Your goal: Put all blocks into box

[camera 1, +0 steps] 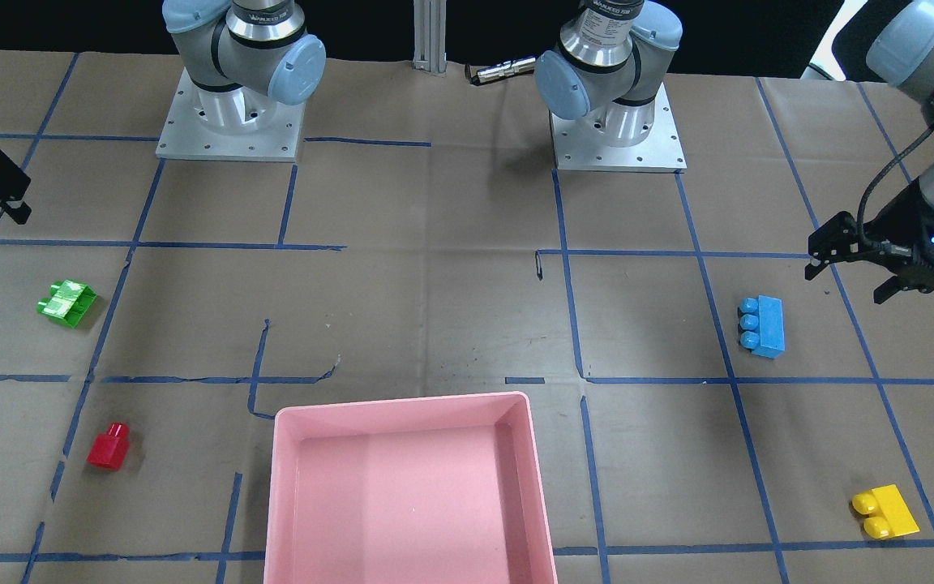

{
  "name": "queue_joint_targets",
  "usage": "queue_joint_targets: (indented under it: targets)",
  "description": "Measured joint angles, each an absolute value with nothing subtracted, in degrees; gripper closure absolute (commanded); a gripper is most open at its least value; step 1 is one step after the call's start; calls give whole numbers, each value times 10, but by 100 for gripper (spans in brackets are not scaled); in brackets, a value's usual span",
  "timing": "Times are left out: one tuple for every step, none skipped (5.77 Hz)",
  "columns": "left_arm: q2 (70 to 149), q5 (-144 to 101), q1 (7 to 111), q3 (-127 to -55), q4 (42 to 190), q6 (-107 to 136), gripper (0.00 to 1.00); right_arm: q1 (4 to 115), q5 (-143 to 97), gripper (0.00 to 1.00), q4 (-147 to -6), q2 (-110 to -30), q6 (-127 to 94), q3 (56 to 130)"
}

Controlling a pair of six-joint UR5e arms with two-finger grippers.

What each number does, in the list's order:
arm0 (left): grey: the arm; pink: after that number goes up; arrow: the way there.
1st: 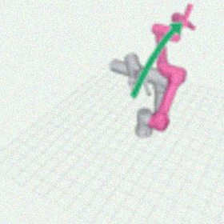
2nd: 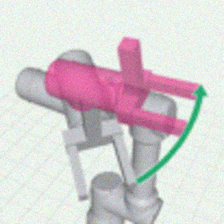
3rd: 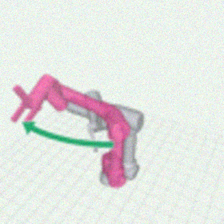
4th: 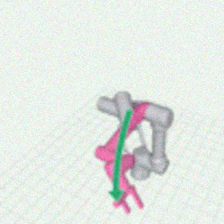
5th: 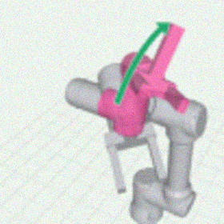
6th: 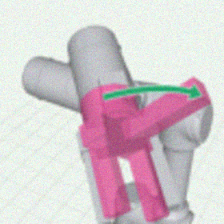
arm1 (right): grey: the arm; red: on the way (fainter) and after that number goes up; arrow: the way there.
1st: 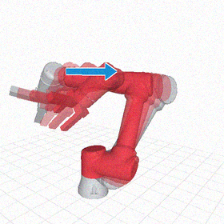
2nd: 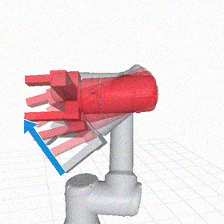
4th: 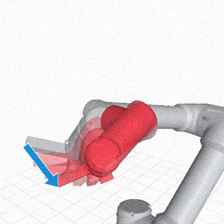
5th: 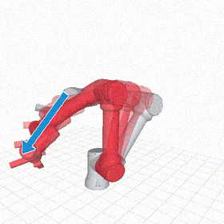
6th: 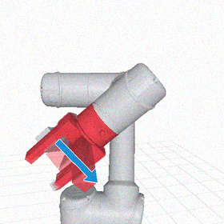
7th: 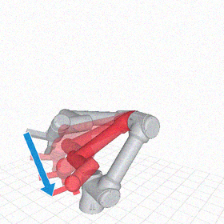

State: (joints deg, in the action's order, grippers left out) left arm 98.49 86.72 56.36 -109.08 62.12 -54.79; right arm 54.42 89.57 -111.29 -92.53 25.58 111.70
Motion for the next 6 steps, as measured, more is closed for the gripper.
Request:
queue_joint_targets:
  targets:
    - [1008, 867, 564, -1118, 565, -550, 0, 522, 891, 0, -1146, -923, 253, 1172]
    - [1035, 867, 564, -1131, 522, -550, 0, 514, 886, 0, -1197, -914, 253, 1208]
    - [1057, 866, 563, -1141, 488, -550, 0, 511, 885, 0, -1270, -892, 255, 1228]
    - [1070, 866, 563, -1151, 467, -550, 0, 511, 888, 1, -1317, -865, 256, 1244]
    - [1075, 866, 563, -1160, 460, -553, 0, 510, 893, 1, -1337, -840, 258, 1255]
    - [1075, 867, 563, -1171, 458, -555, 0, 510, 895, 2, -1356, -822, 258, 1260]
